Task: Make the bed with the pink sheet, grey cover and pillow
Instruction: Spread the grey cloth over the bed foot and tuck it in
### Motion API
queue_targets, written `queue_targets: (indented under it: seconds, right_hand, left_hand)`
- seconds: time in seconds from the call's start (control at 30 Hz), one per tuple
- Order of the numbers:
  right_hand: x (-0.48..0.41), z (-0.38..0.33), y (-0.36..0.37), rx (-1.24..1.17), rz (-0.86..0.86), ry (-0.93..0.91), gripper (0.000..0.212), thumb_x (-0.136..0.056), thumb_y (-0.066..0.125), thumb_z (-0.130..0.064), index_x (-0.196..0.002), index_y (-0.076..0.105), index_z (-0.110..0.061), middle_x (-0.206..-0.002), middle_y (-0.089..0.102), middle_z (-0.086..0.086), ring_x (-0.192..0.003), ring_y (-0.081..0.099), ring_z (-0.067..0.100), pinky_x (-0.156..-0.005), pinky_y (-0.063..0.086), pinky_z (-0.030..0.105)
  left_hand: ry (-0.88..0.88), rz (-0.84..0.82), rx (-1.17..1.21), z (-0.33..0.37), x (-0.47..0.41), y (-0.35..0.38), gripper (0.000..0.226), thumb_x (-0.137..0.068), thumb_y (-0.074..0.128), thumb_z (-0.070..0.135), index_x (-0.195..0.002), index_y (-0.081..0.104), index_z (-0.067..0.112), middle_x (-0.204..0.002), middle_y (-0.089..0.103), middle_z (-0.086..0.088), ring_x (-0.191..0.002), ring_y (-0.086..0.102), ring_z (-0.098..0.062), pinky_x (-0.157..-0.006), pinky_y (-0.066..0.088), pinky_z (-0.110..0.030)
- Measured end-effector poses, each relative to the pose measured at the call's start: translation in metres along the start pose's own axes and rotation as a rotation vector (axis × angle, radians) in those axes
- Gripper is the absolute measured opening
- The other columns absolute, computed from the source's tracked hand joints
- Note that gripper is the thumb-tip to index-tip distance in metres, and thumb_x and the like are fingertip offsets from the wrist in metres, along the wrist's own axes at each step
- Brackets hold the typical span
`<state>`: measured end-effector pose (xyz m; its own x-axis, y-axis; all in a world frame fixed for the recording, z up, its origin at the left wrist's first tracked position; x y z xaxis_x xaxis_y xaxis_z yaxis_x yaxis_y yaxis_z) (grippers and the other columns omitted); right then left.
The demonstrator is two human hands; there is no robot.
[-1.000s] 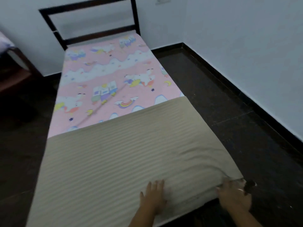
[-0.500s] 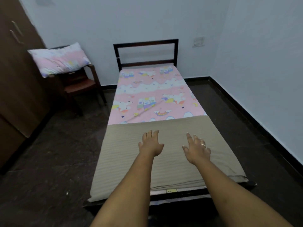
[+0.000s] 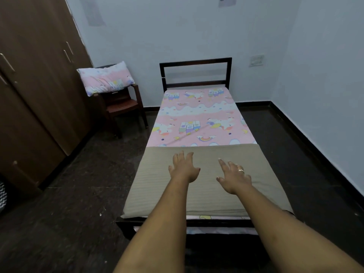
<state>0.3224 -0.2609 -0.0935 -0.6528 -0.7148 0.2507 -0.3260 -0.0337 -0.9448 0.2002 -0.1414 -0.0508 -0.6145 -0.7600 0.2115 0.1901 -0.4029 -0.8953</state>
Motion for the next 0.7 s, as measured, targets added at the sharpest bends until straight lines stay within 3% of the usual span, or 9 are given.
queue_targets:
  seconds: [0.2,0.37,0.7]
  right_hand:
    - [0.028,-0.004,-0.002,-0.041,-0.033,-0.002,0.068,-0.098,0.037,-0.047,-0.150,-0.008,-0.040,-0.160,0.000,-0.003,-0.146,0.001,0.027,-0.111,0.021,0.052]
    - [0.035,-0.054,-0.005,-0.039,-0.040,-0.063,0.070,-0.099,0.037,-0.047,-0.149,-0.010,-0.039,-0.160,-0.003,-0.002,-0.146,-0.002,0.027,-0.111,0.020,0.052]
    - [0.000,-0.250,0.041,-0.026,-0.071,-0.163,0.071,-0.098,0.039,-0.046,-0.150,-0.009,-0.038,-0.160,0.000,-0.001,-0.146,0.001,0.029,-0.110,0.022,0.054]
  left_hand:
    - [0.019,0.026,-0.030,-0.003,0.036,0.001,0.065,-0.095,0.050,0.037,-0.149,0.015,0.030,-0.159,-0.005,-0.001,-0.146,-0.009,-0.022,-0.114,0.012,-0.051]
    - [-0.017,0.066,-0.026,-0.047,0.049,-0.026,0.066,-0.094,0.051,0.036,-0.149,0.015,0.030,-0.159,-0.006,-0.001,-0.146,-0.010,-0.023,-0.114,0.011,-0.051]
    - [-0.073,0.057,-0.050,-0.217,0.028,-0.086,0.066,-0.093,0.053,0.036,-0.149,0.018,0.031,-0.159,-0.006,0.001,-0.145,-0.011,-0.024,-0.115,0.008,-0.053]
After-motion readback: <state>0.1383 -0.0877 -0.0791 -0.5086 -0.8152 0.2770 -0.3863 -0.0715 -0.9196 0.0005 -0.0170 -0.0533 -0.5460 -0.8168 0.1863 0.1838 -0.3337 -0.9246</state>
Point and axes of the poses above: each hand's wrist, its own x-axis away from the middle knuckle, its own y-axis out of the palm, z = x × y, the point moved 6 cm from there along -x, towards the middle knuckle
